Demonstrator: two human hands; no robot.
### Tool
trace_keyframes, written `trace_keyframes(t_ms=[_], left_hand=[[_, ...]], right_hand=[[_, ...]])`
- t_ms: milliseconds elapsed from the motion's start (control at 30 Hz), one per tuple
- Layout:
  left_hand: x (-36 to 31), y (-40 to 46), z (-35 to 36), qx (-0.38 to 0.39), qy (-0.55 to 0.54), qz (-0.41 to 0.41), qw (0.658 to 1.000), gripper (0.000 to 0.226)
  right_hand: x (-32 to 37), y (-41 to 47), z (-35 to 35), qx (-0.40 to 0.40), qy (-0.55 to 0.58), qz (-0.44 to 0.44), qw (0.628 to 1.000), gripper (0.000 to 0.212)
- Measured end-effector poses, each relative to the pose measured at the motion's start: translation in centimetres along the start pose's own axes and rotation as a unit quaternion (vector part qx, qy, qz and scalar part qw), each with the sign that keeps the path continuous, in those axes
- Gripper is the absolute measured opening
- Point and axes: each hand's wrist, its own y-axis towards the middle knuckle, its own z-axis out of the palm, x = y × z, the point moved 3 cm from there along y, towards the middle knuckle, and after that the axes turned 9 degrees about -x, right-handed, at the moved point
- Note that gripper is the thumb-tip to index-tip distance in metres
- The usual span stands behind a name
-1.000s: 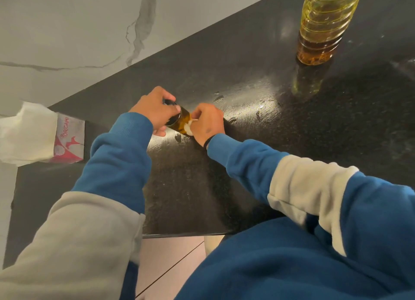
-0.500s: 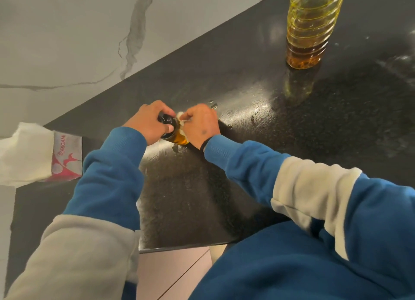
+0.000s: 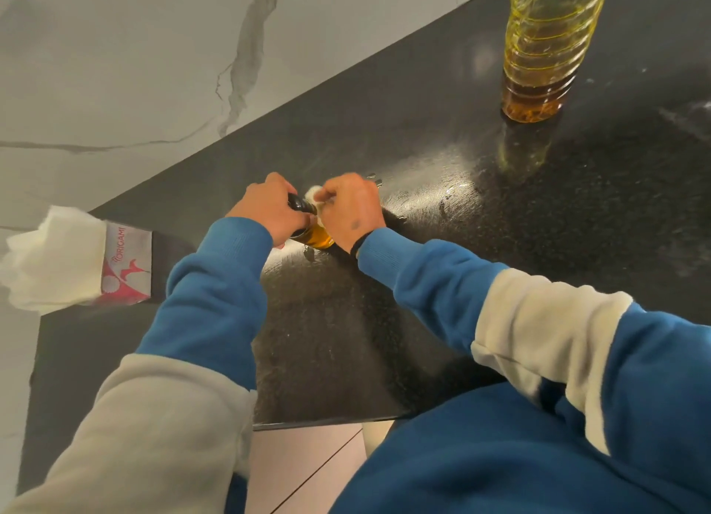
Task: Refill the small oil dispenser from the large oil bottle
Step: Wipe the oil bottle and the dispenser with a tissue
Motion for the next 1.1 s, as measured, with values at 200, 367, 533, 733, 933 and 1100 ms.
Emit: trace_keyframes(t_ms=[200, 367, 533, 733, 933, 1100], left_hand=[[-0.5, -0.9, -0.1, -0.021, 0.006, 0.036, 0.999, 0.055], [-0.5, -1.5, -0.2, -0.014, 0.015, 0.035, 0.999, 0.058], [-0.4, -1.1, 0.0, -0.033, 0.029, 0.004, 0.999, 0.053], [-0.3, -1.3, -0.1, -0.032, 0.014, 0.026, 0.999, 0.056], [-0.3, -1.6, -0.3, -0.018, 0.004, 0.047, 0.999, 0.061], [-0.8, -1.6, -0.3, -0.019, 0.013, 0.064, 0.998, 0.065]], right_hand=[[-0.4, 0.0, 0.1, -0.015, -0.012, -0.041, 0.999, 0.014], [-2.6, -0.9, 0.5, 0.056, -0.091, -0.004, 0.994, 0.018], [0.4, -0.3, 0.1, 0.014, 0.005, -0.016, 1.0, 0.015], [0.1, -0.7, 0.4, 0.022, -0.041, -0.045, 0.998, 0.018], [-2.1, -1.4, 0.7, 0.057, -0.062, 0.015, 0.996, 0.021], [1.2, 0.1, -0.3, 0.005, 0.027, -0.022, 0.999, 0.017]])
